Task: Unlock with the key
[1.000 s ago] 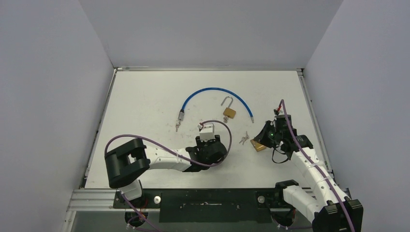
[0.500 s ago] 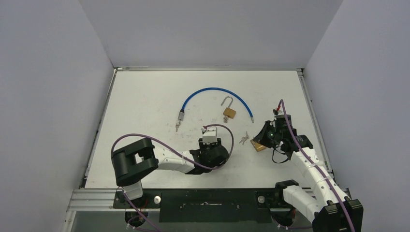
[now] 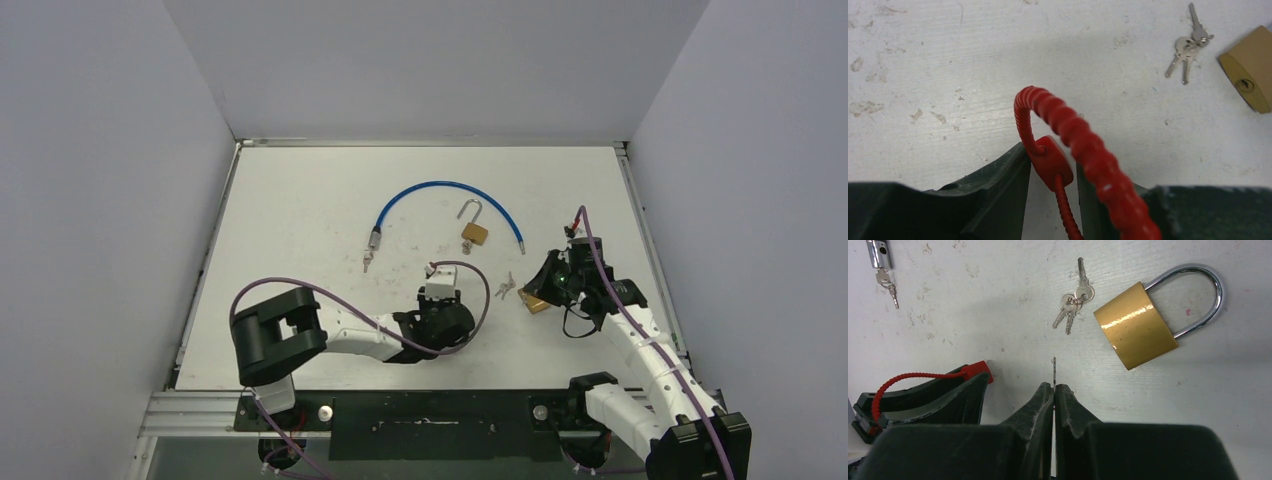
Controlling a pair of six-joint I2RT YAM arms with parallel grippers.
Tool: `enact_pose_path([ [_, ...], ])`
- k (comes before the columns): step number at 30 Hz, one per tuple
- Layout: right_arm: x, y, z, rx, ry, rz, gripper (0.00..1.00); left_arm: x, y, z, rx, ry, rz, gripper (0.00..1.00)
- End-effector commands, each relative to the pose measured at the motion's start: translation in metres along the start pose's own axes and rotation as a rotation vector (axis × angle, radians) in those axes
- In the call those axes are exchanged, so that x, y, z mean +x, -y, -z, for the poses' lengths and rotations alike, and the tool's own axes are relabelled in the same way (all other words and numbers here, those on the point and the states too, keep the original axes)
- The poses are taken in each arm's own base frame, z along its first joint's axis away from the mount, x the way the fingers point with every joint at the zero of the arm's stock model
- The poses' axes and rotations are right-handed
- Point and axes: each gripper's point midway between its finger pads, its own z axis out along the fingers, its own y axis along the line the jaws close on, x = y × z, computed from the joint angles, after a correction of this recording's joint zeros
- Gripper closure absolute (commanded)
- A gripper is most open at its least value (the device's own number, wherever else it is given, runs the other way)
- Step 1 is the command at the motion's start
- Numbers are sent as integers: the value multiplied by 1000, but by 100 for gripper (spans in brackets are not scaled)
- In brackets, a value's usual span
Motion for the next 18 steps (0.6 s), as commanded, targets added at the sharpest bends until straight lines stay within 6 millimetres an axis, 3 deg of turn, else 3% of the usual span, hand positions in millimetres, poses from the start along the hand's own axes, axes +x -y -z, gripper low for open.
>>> enact_pose_path([
  [1, -11, -11, 7, -51, 41, 25, 100, -45, 32, 19, 183, 45, -9, 100],
  [6, -4, -14, 6, -86, 19, 44, 100, -41, 25, 22, 381, -58, -34, 100],
  [7, -1, -14, 5, -90, 12, 43, 100, -40, 21, 24, 407, -71, -37, 97],
  [12, 8, -11, 2, -95, -12, 31, 100, -35, 8, 31, 522, -119, -6, 60],
  [18, 10, -10, -1, -91, -21, 19, 100, -33, -5, 30, 583, -139, 41, 48],
])
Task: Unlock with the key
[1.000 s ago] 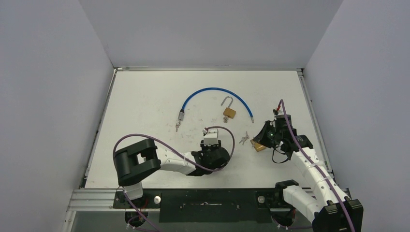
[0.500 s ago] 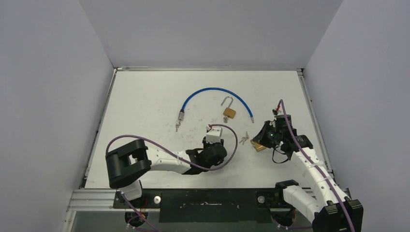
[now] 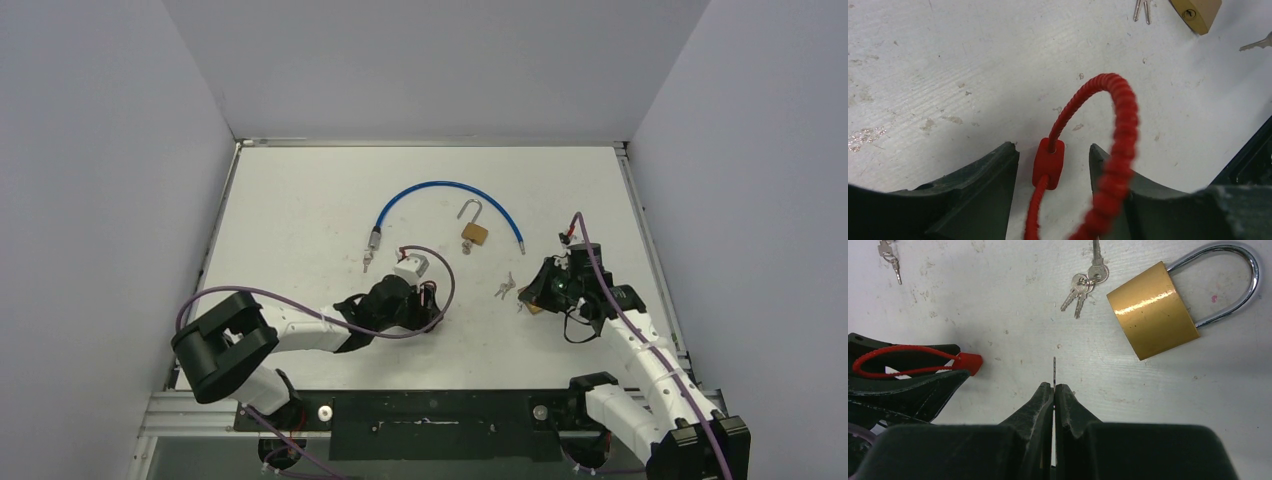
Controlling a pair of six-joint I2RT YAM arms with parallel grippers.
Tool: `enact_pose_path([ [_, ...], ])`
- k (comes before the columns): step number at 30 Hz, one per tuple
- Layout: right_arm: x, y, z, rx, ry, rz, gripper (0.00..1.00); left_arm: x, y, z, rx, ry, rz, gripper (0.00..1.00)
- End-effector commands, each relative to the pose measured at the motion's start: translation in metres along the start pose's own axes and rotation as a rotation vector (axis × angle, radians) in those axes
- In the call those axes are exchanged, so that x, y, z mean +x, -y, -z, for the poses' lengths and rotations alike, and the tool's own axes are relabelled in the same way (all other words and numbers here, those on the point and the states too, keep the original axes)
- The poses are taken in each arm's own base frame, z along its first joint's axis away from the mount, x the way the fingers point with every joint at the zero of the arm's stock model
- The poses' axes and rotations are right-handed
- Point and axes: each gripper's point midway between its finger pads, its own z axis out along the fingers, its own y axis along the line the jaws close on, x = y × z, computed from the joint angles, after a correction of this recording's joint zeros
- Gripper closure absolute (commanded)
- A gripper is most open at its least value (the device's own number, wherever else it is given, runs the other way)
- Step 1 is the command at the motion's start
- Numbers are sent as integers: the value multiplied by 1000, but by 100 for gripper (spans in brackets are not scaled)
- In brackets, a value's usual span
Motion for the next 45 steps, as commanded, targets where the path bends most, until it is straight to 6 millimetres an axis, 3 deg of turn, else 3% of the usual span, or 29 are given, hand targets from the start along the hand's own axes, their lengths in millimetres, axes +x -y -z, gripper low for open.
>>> enact_pose_path([
  [1, -9, -7, 0, -29, 31, 0, 100, -28, 26, 9, 167, 78, 15, 45],
  [8, -9, -6, -5, -30, 27, -15, 100, -53, 12, 27, 100, 199, 57, 29],
  [12, -9, -6, -9, -28, 19, -24, 100, -45, 8, 25, 95, 183, 64, 29],
  [17, -10, -7, -14, -33, 9, -22, 100, -38, -15, 19, -62, 145, 162, 31],
  [22, -8, -9, -18, -37, 3, -18, 100, -34, -31, 30, -161, 162, 336, 28],
  [29, -8, -16, -22, -32, 4, 1, 100, -50, -31, 30, -251, 175, 540, 28],
  [32, -7, -18, -24, -24, 8, 11, 100, -43, -38, 23, -350, 126, 613, 38],
  [35, -6, -20, -25, -20, 9, 16, 100, -38, -33, 13, -380, 91, 693, 41],
  [39, -4, -19, -25, -15, 11, 22, 100, -32, -22, 7, -430, 82, 785, 36],
  [45, 0, -13, -24, 2, 18, 23, 100, -34, -21, -7, -630, 72, 757, 27],
])
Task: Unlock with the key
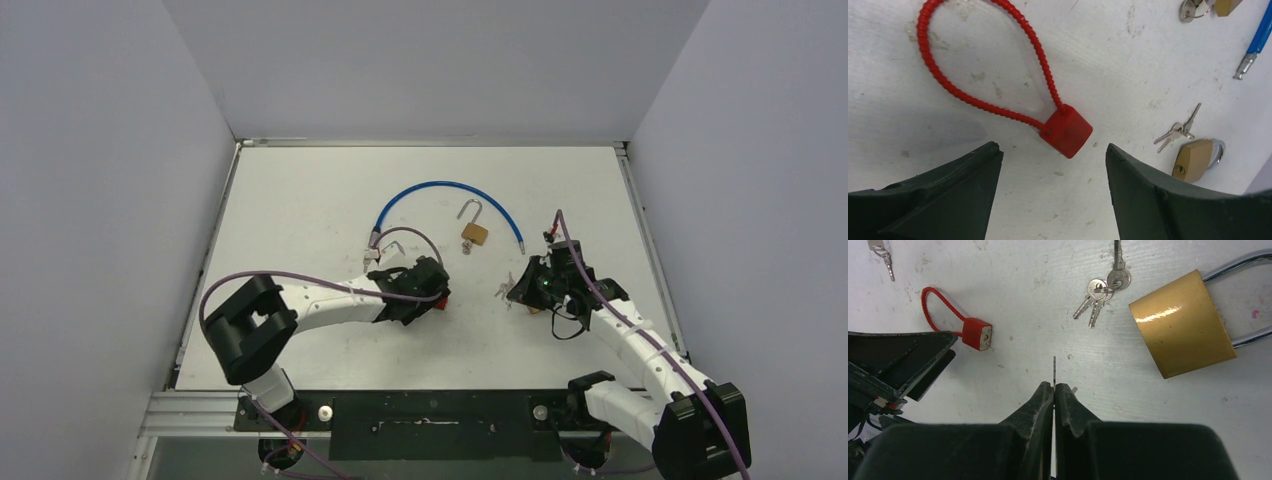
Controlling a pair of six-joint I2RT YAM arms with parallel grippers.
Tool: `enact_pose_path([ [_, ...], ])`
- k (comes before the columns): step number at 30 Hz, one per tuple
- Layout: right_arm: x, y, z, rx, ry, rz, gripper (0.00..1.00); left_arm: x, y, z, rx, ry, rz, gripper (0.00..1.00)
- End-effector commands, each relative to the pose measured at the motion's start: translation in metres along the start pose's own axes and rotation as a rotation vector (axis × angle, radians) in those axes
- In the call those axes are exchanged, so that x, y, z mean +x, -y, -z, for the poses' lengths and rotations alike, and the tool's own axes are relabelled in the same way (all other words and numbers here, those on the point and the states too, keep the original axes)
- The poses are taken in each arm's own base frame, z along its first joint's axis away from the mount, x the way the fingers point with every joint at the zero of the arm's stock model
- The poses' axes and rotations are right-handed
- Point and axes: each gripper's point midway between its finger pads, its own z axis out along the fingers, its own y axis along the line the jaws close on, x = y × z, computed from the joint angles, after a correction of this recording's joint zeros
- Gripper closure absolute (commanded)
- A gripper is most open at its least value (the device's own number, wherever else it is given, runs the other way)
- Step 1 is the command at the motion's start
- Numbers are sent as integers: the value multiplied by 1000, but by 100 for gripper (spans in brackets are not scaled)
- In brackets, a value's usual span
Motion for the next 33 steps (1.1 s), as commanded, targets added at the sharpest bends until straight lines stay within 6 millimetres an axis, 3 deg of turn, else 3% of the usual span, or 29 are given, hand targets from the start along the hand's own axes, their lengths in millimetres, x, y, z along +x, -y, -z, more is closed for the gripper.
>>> enact_pose_path([
  [1, -5, 2, 2, 7, 49, 2, 100, -10, 8, -4, -155, 86, 27, 26],
  [9, -2, 5, 9, 14, 69, 11, 100, 7, -16, -25, -385, 86, -10, 25],
  [13, -2, 7, 14, 22, 82, 20, 100, 1, -24, -33, -439, 111, -11, 24],
  [16, -2, 8, 18, 28, 86, 28, 100, -10, -30, -42, -460, 126, -24, 29],
  [20, -5, 9, 22, 37, 100, 39, 100, -17, -31, -50, -489, 131, -91, 48],
  [25, -10, 8, 23, 42, 119, 40, 100, -13, -37, -56, -531, 102, -194, 62],
  [26, -10, 8, 23, 42, 120, 39, 100, -14, -35, -57, -523, 98, -215, 72],
  [29, -10, 8, 23, 39, 124, 33, 100, -13, -19, -63, -440, 31, -329, 89],
  [33, -8, 5, 23, 18, 123, 27, 100, -12, 3, -58, -334, -56, -423, 98],
])
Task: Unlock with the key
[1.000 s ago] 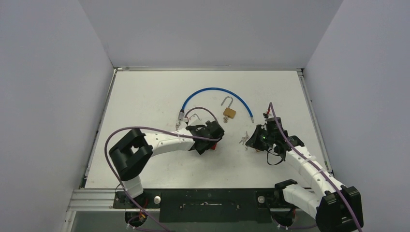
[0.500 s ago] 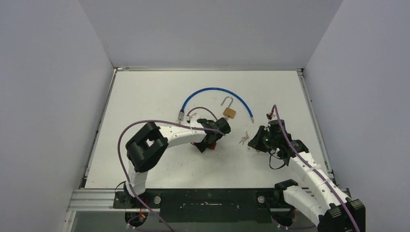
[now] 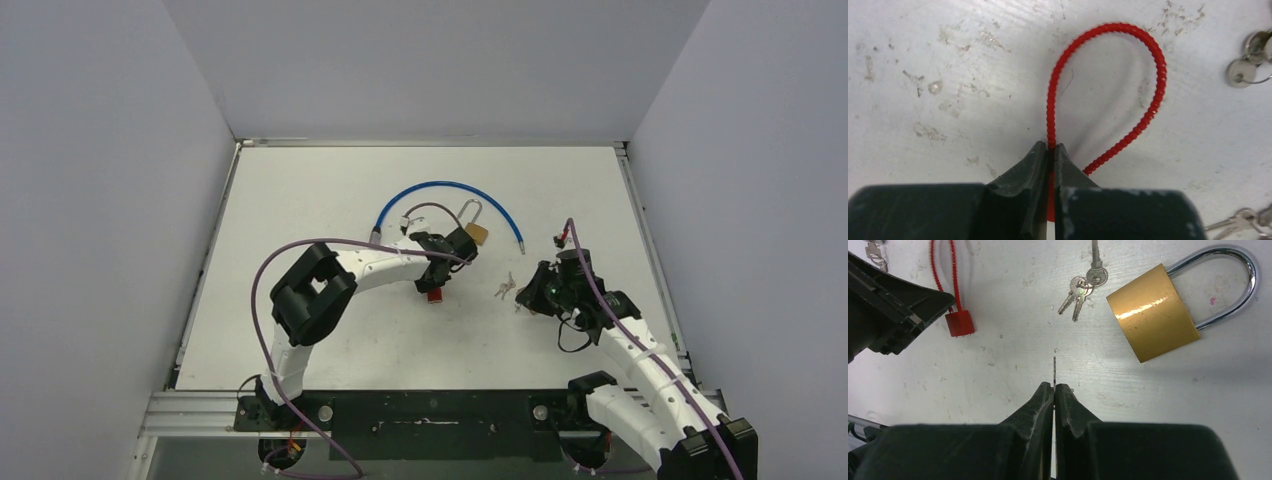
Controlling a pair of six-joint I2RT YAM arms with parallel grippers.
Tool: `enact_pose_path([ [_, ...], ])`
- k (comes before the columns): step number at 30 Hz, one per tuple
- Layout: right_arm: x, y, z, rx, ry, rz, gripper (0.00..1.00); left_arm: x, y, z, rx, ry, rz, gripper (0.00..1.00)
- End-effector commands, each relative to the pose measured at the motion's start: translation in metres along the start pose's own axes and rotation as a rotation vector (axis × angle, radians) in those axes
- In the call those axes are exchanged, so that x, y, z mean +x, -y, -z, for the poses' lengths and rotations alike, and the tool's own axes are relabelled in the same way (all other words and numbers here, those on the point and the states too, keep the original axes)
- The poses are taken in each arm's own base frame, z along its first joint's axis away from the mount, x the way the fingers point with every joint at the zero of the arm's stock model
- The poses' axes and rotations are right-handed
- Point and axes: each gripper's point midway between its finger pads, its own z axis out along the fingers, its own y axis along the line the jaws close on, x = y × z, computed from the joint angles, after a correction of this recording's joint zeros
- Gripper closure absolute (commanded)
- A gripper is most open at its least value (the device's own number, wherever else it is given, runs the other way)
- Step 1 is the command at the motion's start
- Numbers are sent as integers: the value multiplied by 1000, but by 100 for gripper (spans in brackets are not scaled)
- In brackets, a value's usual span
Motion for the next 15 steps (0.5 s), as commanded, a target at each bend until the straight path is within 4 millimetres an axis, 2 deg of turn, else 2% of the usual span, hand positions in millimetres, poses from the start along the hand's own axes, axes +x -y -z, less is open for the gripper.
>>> enact_pose_path([
  [1, -9, -8, 4, -31, 43, 6, 100, 18, 0, -2, 70, -127, -213, 98],
  [8, -6, -13, 4, -72, 44, 3, 100, 16, -5, 5, 159, -228, -186, 100],
  [15, -6, -15, 1, -85, 43, -7, 100, 7, 1, 13, 199, -234, -192, 100],
])
